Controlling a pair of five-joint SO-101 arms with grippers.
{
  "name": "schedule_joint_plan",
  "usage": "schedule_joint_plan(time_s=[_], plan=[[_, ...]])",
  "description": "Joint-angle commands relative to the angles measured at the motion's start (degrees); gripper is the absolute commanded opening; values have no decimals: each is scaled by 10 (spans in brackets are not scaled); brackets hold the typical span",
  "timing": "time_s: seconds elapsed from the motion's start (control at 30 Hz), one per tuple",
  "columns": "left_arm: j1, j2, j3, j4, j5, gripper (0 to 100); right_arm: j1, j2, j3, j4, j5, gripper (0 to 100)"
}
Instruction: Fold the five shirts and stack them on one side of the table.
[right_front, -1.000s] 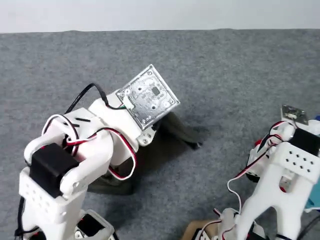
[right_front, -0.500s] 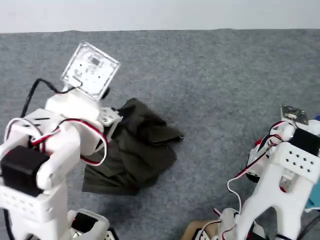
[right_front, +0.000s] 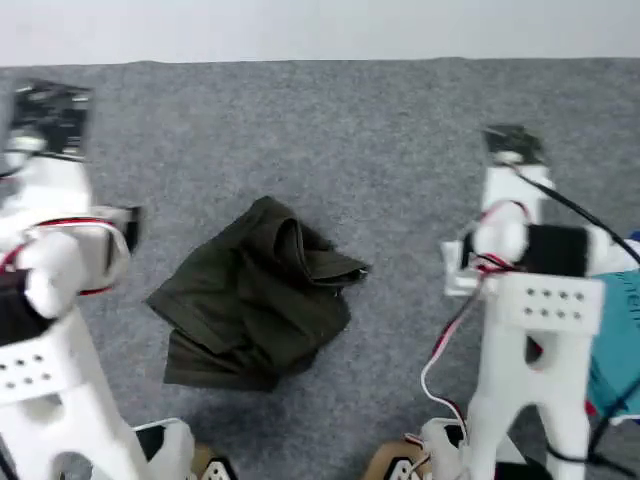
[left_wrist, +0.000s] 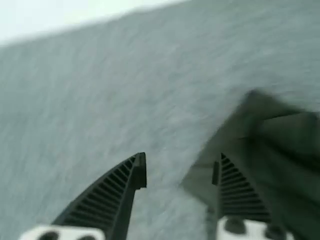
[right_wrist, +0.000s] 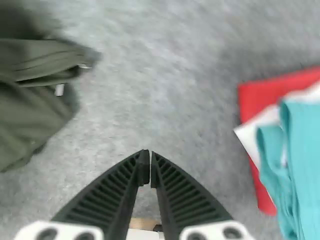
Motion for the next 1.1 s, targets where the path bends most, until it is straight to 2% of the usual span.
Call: schedule_joint_plan(time_s=[0.0, 0.17, 0.37, 0.57, 0.77, 1.07], plan=[[-135, -8, 51, -53, -5, 217, -62, 48, -62, 21, -3, 12], [-271, -8, 114, -95, -31, 200, -178, 144, -138, 20, 20, 9], [-368, -9, 163, -123, -65, 3, -290, 274, -258, 17, 22, 9], [-454, -9, 198, -122, -88, 3, -363, 407, -428, 16, 44, 10], [-517, -9, 233, -122, -90, 3, -421, 530, -555, 16, 47, 30], [-546, -9, 260, -122, -90, 3, -500, 654, -642, 16, 159, 190]])
